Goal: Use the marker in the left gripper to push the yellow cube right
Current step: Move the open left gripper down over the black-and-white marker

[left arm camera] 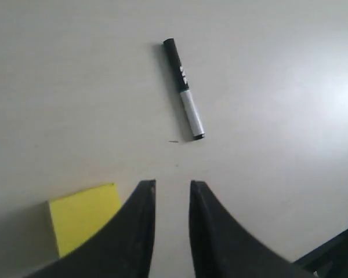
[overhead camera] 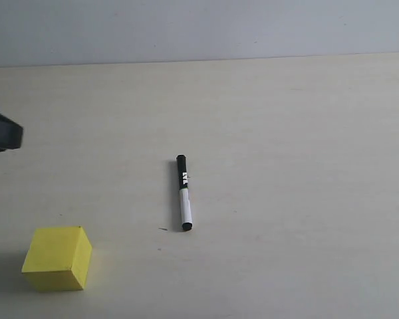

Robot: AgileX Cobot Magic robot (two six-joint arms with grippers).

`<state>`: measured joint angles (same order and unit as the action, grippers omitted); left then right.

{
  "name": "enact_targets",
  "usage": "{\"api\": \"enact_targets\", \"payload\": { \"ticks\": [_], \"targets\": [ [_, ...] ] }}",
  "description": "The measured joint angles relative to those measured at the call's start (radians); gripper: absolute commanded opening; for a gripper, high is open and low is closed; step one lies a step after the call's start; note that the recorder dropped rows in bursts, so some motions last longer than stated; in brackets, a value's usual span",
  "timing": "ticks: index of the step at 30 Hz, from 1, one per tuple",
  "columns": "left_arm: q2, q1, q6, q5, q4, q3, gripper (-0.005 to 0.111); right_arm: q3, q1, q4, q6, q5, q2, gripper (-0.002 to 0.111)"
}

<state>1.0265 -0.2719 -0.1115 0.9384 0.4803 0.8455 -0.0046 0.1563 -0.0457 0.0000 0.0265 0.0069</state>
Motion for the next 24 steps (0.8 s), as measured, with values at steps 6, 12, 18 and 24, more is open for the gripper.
{"api": "enact_targets", "payload": {
  "ticks": [6, 12, 18, 24],
  "targets": [
    [0.157, -0.183, 0.06, -0.098, -0.031, 0.072, 0.023, 0.0, 0.0, 0.0, 0.0, 0.0, 0.0, 0.0],
    [0.32, -0.355, 0.258, -0.102, -0.254, 0.205, 0.023, 0.0, 0.0, -0.002, 0.0, 0.0, 0.0, 0.0],
    [0.493, -0.501, 0.587, -0.052, -0.606, 0.319, 0.023, 0.0, 0.0, -0.002, 0.0, 0.0, 0.0, 0.0],
    [0.644, -0.558, 0.705, -0.009, -0.757, 0.388, 0.023, 0.0, 0.0, -0.002, 0.0, 0.0, 0.0, 0.0]
  ]
}}
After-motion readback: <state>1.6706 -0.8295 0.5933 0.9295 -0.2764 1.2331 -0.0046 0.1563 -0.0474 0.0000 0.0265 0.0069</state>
